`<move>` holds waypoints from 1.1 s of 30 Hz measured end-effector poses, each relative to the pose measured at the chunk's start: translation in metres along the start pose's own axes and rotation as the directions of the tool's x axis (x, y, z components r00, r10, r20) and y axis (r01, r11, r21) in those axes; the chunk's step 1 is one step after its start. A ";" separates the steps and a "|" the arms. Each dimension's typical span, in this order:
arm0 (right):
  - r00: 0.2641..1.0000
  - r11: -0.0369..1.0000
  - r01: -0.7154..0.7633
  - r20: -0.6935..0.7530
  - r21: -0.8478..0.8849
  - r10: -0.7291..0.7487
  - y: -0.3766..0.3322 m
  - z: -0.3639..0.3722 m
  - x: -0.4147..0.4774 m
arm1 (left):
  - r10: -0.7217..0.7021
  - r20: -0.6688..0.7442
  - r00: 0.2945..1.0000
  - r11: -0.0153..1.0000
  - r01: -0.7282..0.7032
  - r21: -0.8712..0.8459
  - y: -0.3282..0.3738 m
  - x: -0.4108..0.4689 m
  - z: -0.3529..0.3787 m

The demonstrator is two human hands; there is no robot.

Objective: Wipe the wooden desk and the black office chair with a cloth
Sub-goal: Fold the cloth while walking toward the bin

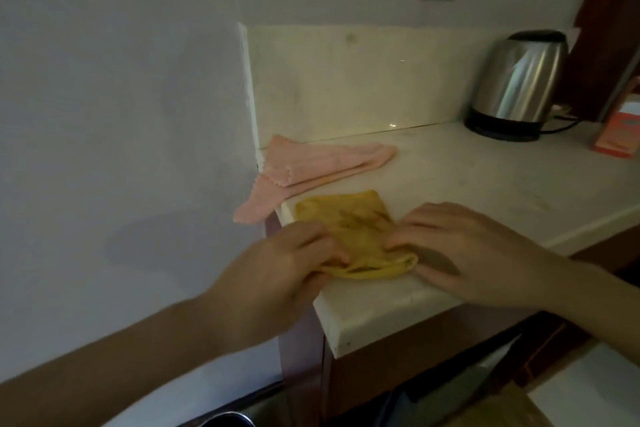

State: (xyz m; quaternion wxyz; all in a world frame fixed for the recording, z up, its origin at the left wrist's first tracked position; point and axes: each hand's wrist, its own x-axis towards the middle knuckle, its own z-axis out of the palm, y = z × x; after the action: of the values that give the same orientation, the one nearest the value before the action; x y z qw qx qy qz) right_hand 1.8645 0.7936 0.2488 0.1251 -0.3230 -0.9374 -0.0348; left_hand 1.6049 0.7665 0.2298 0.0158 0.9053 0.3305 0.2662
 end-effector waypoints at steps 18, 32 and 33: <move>1.000 0.882 -0.028 0.018 0.471 0.022 0.065 -0.013 0.031 | -0.593 -0.065 0.802 0.804 0.594 -0.010 0.031 0.019 -0.003; 0.990 0.869 -0.035 -0.103 0.494 0.099 0.044 0.003 0.055 | -0.676 0.045 0.736 0.717 0.641 0.274 0.023 0.059 0.004; 0.974 0.874 -0.017 -0.188 0.485 0.123 0.046 -0.002 0.055 | -0.647 -0.020 0.763 0.732 0.627 0.266 0.024 0.061 0.004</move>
State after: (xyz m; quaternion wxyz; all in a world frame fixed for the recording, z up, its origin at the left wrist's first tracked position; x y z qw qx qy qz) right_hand 1.8511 0.8621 0.2641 0.3021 -0.3101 -0.8854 0.1692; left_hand 1.6601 0.7858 0.2603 0.0010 0.7405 0.6513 0.1657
